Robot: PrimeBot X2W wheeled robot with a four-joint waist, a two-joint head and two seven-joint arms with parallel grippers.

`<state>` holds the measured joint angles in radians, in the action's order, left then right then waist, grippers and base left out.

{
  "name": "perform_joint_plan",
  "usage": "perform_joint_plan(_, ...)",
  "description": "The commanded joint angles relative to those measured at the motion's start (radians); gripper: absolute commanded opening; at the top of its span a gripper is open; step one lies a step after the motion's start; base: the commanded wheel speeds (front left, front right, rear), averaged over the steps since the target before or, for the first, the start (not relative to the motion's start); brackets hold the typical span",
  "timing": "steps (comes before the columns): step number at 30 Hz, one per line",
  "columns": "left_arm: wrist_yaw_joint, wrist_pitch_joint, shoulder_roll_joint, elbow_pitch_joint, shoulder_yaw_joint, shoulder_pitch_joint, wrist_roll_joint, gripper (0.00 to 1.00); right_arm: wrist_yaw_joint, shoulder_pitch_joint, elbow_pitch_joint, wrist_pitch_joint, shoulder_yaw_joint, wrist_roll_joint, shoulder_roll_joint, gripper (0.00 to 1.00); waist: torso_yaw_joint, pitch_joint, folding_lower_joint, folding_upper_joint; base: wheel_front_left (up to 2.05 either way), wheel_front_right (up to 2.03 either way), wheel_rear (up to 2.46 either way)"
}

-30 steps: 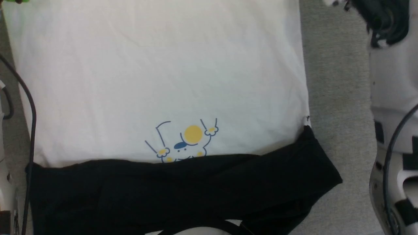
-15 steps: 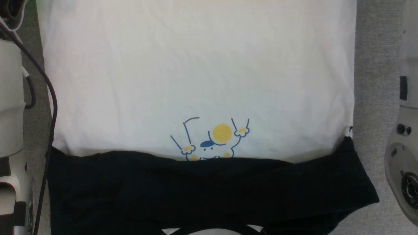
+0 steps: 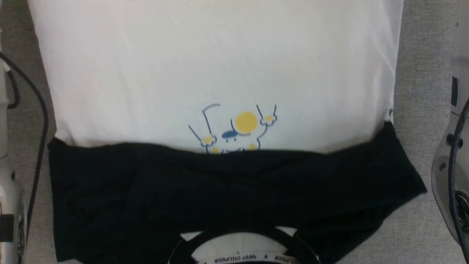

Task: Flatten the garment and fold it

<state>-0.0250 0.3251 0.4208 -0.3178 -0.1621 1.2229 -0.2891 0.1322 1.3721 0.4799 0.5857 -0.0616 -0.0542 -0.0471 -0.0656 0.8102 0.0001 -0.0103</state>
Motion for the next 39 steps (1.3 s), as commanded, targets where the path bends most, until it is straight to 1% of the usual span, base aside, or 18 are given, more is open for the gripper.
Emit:
perform_joint_plan(1, 0.011, -0.04, 0.017, -0.013, 0.01, 0.027, 0.014, 0.0, -0.002, 0.023, 0.001, -0.044, 0.005, -0.001, -0.003, 0.0, -0.002, -0.01, -0.0001, 0.0103, 0.0, 0.0, 0.0)
perform_joint_plan(3, 0.017, -0.091, 0.021, -0.039, 0.011, 0.025, 0.025, 0.0, -0.002, 0.026, 0.013, -0.111, 0.015, 0.001, -0.003, 0.0, -0.003, -0.026, -0.0001, 0.0103, 0.0, 0.0, 0.0)
perform_joint_plan(5, 0.013, -0.133, 0.019, -0.066, 0.012, 0.012, 0.022, 0.0, -0.002, 0.02, 0.03, -0.17, 0.03, 0.02, -0.003, 0.0, -0.003, -0.051, -0.0001, 0.0103, 0.0, 0.0, 0.0)
perform_joint_plan(8, -0.004, -0.202, 0.018, -0.091, 0.014, -0.036, 0.009, 0.0, -0.002, -0.016, 0.049, -0.243, 0.078, 0.059, -0.01, 0.0, -0.004, -0.107, -0.0001, 0.0103, 0.0, 0.0, 0.0)
perform_joint_plan(13, -0.037, -0.298, 0.012, -0.084, 0.008, -0.176, -0.02, 0.0, -0.002, -0.138, 0.031, -0.333, 0.186, 0.152, -0.061, 0.0, 0.004, -0.222, -0.0001, 0.0103, 0.0, 0.0, 0.0)
perform_joint_plan(15, -0.042, -0.329, 0.009, -0.056, 0.009, -0.262, -0.036, 0.0, -0.002, -0.215, -0.005, -0.366, 0.228, 0.2, -0.095, 0.0, 0.011, -0.28, -0.0001, 0.0103, 0.0, 0.0, 0.0)
perform_joint_plan(17, -0.042, -0.349, 0.009, -0.02, 0.01, -0.347, -0.047, 0.0, -0.002, -0.293, -0.049, -0.39, 0.248, 0.244, -0.123, 0.0, 0.018, -0.334, -0.0001, 0.0103, 0.0, 0.0, 0.0)
perform_joint_plan(19, -0.041, -0.357, 0.007, 0.026, 0.007, -0.442, -0.059, 0.0, -0.002, -0.383, -0.097, -0.396, 0.263, 0.277, -0.155, 0.0, 0.027, -0.388, -0.0001, 0.0103, 0.0, 0.0, 0.0)
perform_joint_plan(21, -0.031, -0.358, 0.004, 0.077, 0.008, -0.534, -0.07, 0.0, -0.002, -0.479, -0.153, -0.397, 0.261, 0.311, -0.18, 0.0, 0.036, -0.437, -0.0001, 0.0103, 0.0, 0.0, 0.0)
perform_joint_plan(22, -0.029, -0.353, 0.003, 0.095, 0.008, -0.566, -0.075, 0.0, -0.002, -0.511, -0.173, -0.392, 0.26, 0.321, -0.187, 0.0, 0.038, -0.449, -0.0001, 0.0103, 0.0, 0.0, 0.0)
perform_joint_plan(26, -0.012, -0.337, -0.015, 0.212, 0.009, -0.769, -0.119, 0.0, -0.002, -0.73, -0.298, -0.369, 0.24, 0.357, -0.21, 0.0, 0.049, -0.533, -0.0001, 0.0103, 0.0, 0.0, 0.0)
perform_joint_plan(29, 0.007, -0.323, -0.031, 0.287, 0.007, -0.918, -0.15, 0.0, -0.002, -0.89, -0.387, -0.336, 0.198, 0.372, -0.205, 0.0, 0.057, -0.574, -0.0001, 0.0103, 0.0, 0.0, 0.0)
perform_joint_plan(31, 0.018, -0.323, -0.043, 0.324, 0.005, -1.006, -0.167, 0.0, -0.002, -0.989, -0.441, -0.312, 0.165, 0.382, -0.19, 0.0, 0.06, -0.596, -0.0001, 0.0103, 0.0, 0.0, 0.0)
perform_joint_plan(33, 0.029, -0.326, -0.055, 0.348, 0.004, -1.084, -0.181, 0.0, -0.002, -1.078, -0.496, -0.289, 0.148, 0.369, -0.186, 0.0, 0.063, -0.61, -0.0001, 0.0103, 0.0, 0.0, 0.0)
perform_joint_plan(39, 0.055, -0.35, -0.092, 0.366, 0.0, -1.242, -0.214, 0.0, -0.002, -1.295, -0.61, -0.233, 0.076, 0.326, -0.133, 0.0, 0.073, -0.635, -0.0001, 0.0103, 0.0, 0.0, 0.0)
